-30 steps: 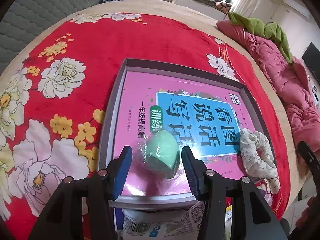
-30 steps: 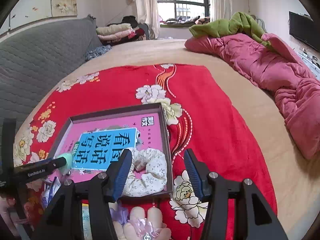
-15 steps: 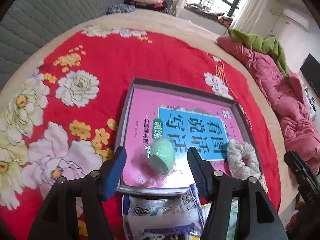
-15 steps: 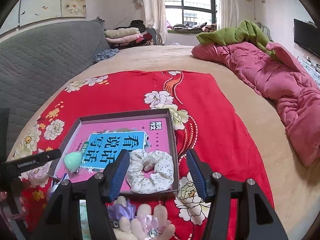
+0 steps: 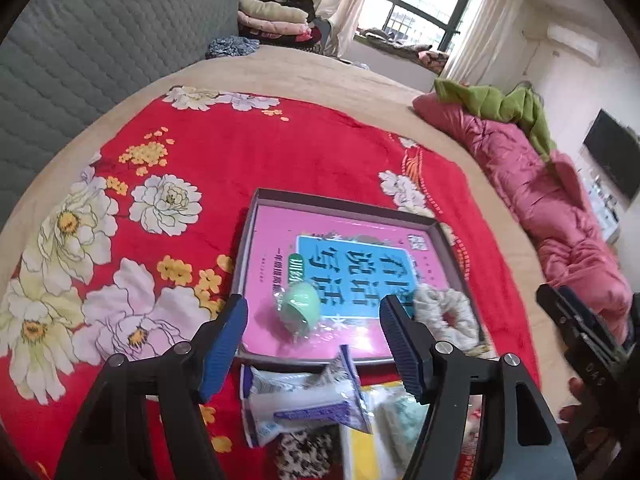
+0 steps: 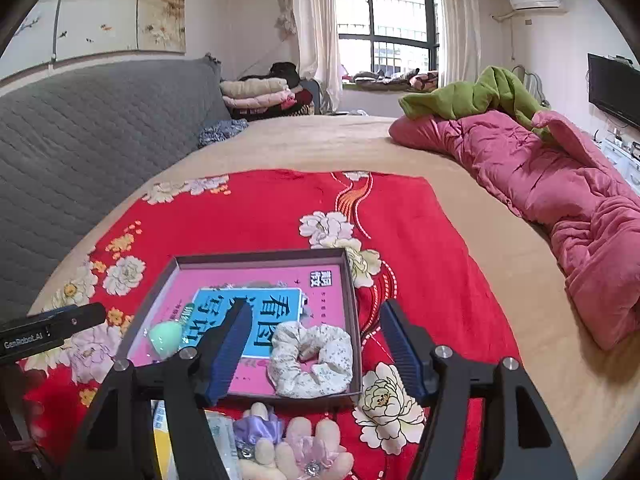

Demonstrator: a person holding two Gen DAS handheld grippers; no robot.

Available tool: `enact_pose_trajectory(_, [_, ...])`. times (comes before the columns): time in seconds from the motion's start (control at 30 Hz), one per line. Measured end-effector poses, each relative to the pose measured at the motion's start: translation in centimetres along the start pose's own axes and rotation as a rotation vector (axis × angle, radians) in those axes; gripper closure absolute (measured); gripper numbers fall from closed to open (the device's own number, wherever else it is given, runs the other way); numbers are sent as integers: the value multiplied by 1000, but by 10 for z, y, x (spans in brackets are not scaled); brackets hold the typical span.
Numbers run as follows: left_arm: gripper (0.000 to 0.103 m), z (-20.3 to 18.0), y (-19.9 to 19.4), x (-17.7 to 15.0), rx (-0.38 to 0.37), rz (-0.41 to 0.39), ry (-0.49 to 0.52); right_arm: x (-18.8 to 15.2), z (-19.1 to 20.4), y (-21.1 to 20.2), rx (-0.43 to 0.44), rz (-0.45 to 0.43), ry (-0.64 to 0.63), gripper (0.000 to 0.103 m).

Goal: Organize soft objects
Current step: 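Lower the green sponge into the box and open the left gripper, then withdraw both grippers from the box toward the remaining items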

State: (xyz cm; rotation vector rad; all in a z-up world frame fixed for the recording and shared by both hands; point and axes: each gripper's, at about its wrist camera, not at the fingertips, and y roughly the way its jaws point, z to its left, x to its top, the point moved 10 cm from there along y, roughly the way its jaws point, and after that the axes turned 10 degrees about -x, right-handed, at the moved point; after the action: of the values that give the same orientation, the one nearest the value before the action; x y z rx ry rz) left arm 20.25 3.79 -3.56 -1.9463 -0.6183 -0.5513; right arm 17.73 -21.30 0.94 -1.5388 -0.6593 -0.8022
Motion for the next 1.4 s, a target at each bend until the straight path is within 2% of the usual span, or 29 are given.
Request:
enact_pose_trajectory(0.5, [30, -11, -39, -13, 20, -33, 34, 7, -1, -34, 27, -22, 8, 30])
enact_pose_trajectory(0.77, [30, -9, -53, -33, 17, -21, 35, -16, -4, -47, 33, -2, -14, 30])
enact_pose_trajectory(1.1, [30, -6, -65, -63, 66, -4, 63, -47, 10, -57, 57, 31, -64, 29])
enact_pose_trajectory(1.4, [30, -8, -67, -81, 75, 13, 79, -58, 16, -71, 80, 23, -92, 29])
